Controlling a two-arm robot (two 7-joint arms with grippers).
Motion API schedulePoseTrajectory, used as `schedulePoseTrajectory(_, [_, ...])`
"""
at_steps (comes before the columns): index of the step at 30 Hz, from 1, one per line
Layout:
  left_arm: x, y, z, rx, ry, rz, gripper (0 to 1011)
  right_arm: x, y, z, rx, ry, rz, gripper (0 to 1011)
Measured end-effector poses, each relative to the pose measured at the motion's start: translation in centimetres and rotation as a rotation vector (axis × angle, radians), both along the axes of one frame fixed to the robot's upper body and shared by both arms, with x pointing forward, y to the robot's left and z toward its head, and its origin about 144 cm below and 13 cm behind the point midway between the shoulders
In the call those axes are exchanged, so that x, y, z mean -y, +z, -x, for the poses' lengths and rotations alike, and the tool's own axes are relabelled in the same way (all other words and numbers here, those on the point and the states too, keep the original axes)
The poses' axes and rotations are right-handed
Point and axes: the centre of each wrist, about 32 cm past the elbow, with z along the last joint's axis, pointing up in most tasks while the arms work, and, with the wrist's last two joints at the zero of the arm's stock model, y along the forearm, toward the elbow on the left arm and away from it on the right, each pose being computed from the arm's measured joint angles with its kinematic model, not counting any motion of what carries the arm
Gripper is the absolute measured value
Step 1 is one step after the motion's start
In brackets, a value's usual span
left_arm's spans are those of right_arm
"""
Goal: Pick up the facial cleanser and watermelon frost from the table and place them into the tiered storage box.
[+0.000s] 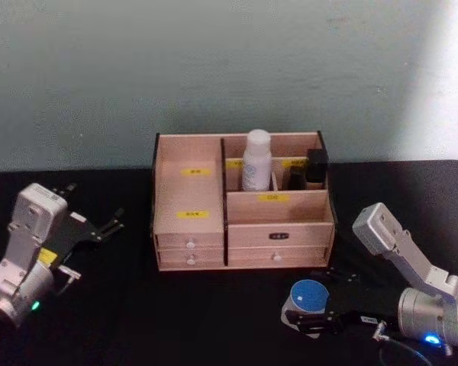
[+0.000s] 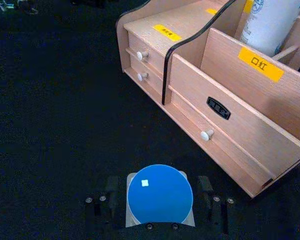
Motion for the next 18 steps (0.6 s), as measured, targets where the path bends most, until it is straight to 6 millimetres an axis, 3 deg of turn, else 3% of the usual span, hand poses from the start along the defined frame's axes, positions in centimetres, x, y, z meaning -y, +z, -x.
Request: schedulePoseTrajectory(18, [0.0,0.0,0.0,0.0,0.0,0.0,1002,0.18,-0.1,0.08,0.002,-0.012,0.005,1003])
